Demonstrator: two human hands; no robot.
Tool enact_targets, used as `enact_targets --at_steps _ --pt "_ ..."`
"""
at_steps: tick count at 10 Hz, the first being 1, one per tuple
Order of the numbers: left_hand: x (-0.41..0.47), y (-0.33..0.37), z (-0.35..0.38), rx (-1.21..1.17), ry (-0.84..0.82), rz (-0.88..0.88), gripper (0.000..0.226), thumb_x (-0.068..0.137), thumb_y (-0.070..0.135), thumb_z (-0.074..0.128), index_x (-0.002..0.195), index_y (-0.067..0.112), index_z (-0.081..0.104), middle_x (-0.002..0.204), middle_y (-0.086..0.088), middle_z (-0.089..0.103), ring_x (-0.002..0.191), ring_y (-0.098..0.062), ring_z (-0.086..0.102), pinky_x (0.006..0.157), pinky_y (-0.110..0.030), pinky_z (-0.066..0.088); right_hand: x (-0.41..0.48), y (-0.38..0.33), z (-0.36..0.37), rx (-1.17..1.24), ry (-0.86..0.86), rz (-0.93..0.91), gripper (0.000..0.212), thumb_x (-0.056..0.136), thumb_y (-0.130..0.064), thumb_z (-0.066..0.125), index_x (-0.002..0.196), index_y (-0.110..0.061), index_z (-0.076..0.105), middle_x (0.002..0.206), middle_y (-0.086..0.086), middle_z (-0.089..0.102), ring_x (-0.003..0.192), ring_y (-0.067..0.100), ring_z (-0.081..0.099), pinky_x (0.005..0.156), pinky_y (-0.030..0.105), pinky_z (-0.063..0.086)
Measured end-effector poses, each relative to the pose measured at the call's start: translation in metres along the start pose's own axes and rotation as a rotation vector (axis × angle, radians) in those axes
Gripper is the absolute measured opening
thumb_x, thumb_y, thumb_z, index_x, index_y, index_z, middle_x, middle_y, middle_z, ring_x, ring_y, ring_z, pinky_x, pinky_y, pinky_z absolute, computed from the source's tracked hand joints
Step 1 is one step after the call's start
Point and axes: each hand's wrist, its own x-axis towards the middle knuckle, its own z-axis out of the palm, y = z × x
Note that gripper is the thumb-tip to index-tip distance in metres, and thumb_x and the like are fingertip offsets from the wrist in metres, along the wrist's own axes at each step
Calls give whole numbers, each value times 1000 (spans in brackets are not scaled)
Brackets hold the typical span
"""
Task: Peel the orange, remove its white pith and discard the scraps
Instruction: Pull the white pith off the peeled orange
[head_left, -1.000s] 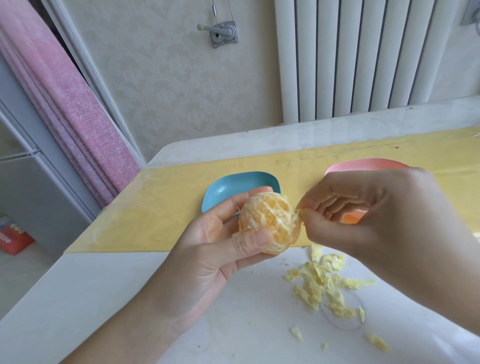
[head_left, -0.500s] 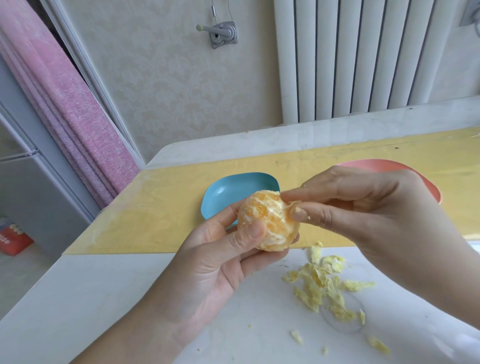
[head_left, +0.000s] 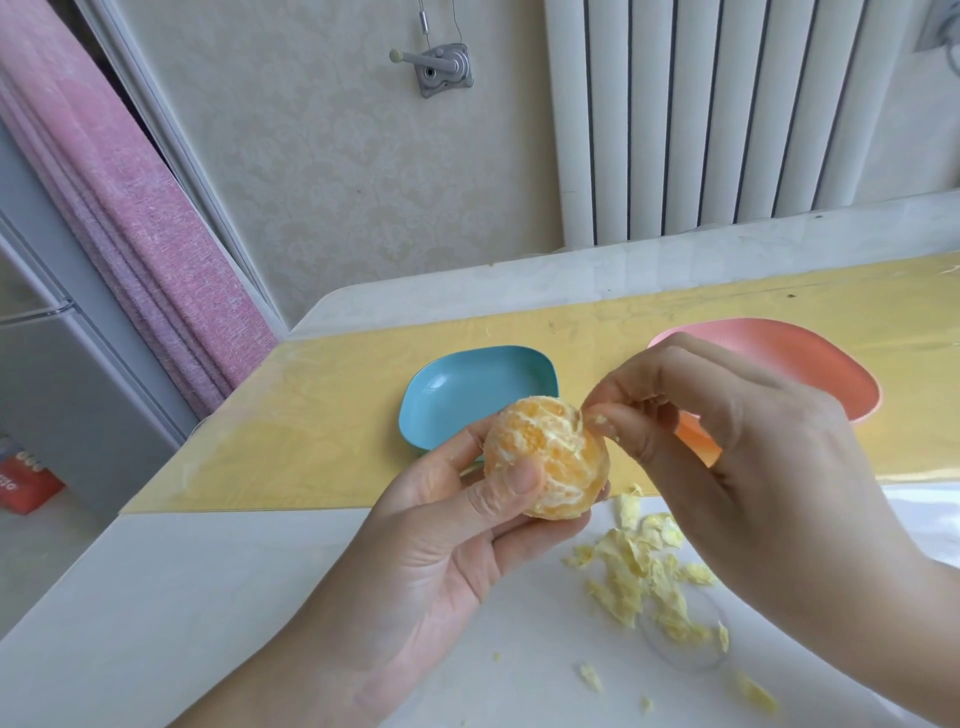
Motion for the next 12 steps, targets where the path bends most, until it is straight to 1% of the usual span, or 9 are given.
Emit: enact_targets --at_steps 2,5,6,7,8,9,10,11,12 --pt "0 -1 0 -3 -22 2 59 68 17 83 120 0 60 122 -24 62 113 -40 60 83 -32 54 1 1 2 -20 14 -11 17 91 -22 50 83 -14 62 76 -8 56 67 2 45 63 0 34" --pt "1 -1 -6 -10 -130 -28 61 68 15 84 124 6 60 128 -20 59 123 -45 49 88 -35 53 1 6 0 5 0 10 16 91 -23 52 83 -17 64 77 -10 60 69 7 52 64 7 39" --pt "2 -3 -13 122 -69 -37 71 62 28 87 125 11 60 131 -17 58 125 -43 49 92 -38 51 2 9 -1 38 -10 22 15 91 -25 55 84 -18 68 79 -10 62 70 7 55 64 11 41" --pt "2 -1 -22 255 1 -53 74 64 37 85 128 16 57 140 -22 47 132 -46 38 109 -57 31 3 18 -3 36 -12 39 14 89 -23 60 86 -16 72 80 -10 63 69 7 55 63 14 42" --pt "2 5 -26 281 -1 -30 71 67 39 82 129 18 56 141 -19 48 133 -43 39 111 -56 27 7 25 -6 -27 -85 21 23 90 -26 55 98 -19 76 89 -8 64 73 7 56 63 14 42" --pt "3 12 -25 247 -19 10 69 62 40 84 124 19 61 133 -12 57 131 -38 44 104 -44 43 10 27 -9 -195 -156 -78 23 83 -16 63 98 -26 77 91 -3 59 70 8 51 59 15 37" --pt "5 17 -19 201 -29 27 63 64 39 83 122 23 64 128 -7 61 131 -36 45 99 -36 48 9 23 -11 -221 -226 -29 30 64 -10 87 87 -27 77 75 -11 57 61 5 43 54 17 35" --pt "8 16 -26 30 -143 -17 58 83 15 69 137 13 48 134 -15 54 136 -43 32 104 -40 43 9 16 -15 -219 -291 39 39 46 -15 95 71 -28 69 59 -22 53 61 9 48 51 17 36" --pt "10 15 -31 -69 -135 -7 64 80 2 69 139 7 45 132 -20 52 136 -45 28 103 -41 45 10 12 -16 -228 -337 64 41 37 -18 97 64 -30 69 51 -23 56 54 9 57 45 18 44"
